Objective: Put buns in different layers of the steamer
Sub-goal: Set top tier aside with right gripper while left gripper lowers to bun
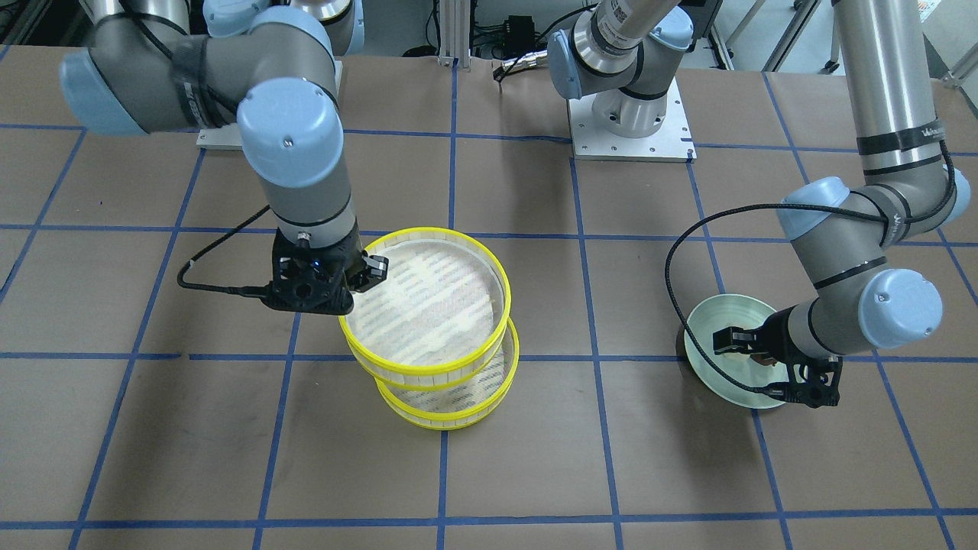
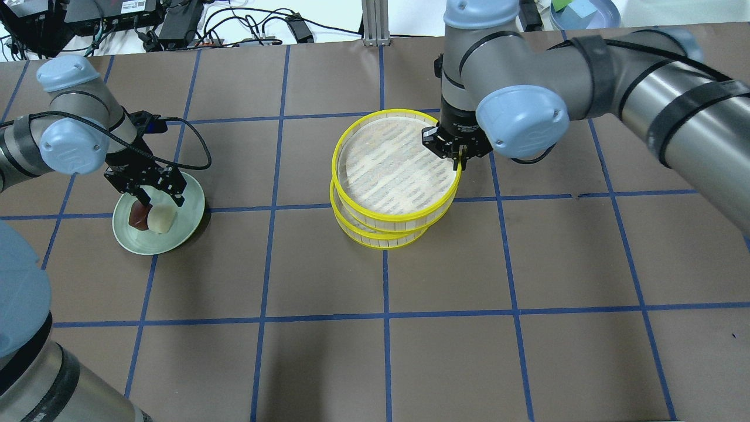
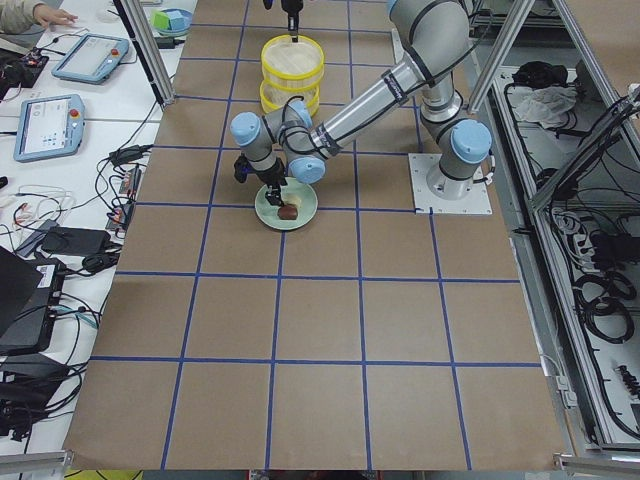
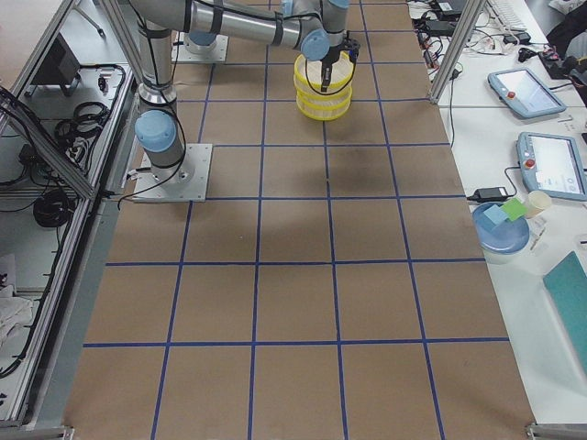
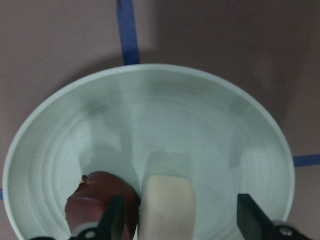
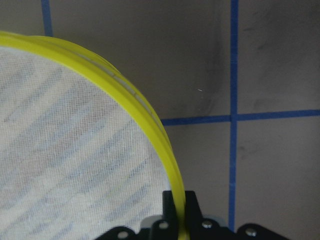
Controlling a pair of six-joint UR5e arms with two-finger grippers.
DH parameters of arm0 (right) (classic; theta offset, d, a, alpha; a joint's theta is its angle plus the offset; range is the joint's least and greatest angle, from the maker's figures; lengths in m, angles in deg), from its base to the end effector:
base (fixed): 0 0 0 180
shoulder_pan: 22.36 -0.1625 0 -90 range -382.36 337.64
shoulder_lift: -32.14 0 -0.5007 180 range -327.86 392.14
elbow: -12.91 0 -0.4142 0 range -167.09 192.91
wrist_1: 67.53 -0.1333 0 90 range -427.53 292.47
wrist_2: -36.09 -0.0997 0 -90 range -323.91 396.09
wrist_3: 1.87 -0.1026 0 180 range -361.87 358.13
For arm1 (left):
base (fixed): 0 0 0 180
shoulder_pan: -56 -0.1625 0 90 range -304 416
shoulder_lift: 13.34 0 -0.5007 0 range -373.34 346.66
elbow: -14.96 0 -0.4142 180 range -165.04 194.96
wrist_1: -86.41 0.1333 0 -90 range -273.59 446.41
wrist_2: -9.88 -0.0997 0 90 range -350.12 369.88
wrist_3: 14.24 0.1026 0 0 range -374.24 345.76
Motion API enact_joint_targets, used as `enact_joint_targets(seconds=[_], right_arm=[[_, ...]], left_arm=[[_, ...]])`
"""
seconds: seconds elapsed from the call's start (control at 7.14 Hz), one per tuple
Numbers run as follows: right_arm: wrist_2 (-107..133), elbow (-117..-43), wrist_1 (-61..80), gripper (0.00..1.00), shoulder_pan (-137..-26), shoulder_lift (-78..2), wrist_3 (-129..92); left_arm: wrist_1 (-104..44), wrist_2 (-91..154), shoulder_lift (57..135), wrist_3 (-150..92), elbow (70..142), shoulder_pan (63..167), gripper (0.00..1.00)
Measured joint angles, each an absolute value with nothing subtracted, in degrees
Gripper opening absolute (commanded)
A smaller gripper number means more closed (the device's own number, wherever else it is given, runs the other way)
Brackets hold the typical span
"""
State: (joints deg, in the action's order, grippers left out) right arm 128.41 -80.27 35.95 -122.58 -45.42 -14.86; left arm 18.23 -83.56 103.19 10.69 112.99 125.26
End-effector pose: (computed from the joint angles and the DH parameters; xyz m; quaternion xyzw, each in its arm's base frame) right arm 0.2340 -0.5701 0.4338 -0.0238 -0.9993 -0.0142 0.0236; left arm 0.1075 -0.6430 0.2536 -0.0396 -0.9926 -0.1138 0.0155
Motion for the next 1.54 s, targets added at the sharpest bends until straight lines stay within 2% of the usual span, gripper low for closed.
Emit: enact_joint_targets(seconds=[0.56,0.7,1.12,1.26,1.4,1.54], right_arm=[[129.53,-80.33,21.54,0.00,-106.69,-56.22,5.82],[129.85,-80.38,20.49,0.00,-103.31,-57.17,10.10],[129.74,-80.50,19.60,0.00,-101.19,-57.76,13.53],[129.71,-80.51,19.47,0.00,-101.15,-57.78,13.66],[129.74,-80.51,19.43,0.00,-101.13,-57.78,13.75],[129.81,-80.52,19.41,0.00,-101.11,-57.78,13.84]], left_arm=[[18.30,-83.38,103.09,10.68,112.32,125.40,0.82],[18.30,-83.30,103.08,10.55,112.36,125.58,0.76],[18.15,-83.46,103.23,10.73,112.87,125.62,0.76],[18.08,-83.63,103.32,10.83,112.98,125.57,0.67],[18.05,-84.04,103.45,10.92,113.01,125.51,0.51],[18.06,-84.98,103.59,11.30,113.03,125.47,0.30]])
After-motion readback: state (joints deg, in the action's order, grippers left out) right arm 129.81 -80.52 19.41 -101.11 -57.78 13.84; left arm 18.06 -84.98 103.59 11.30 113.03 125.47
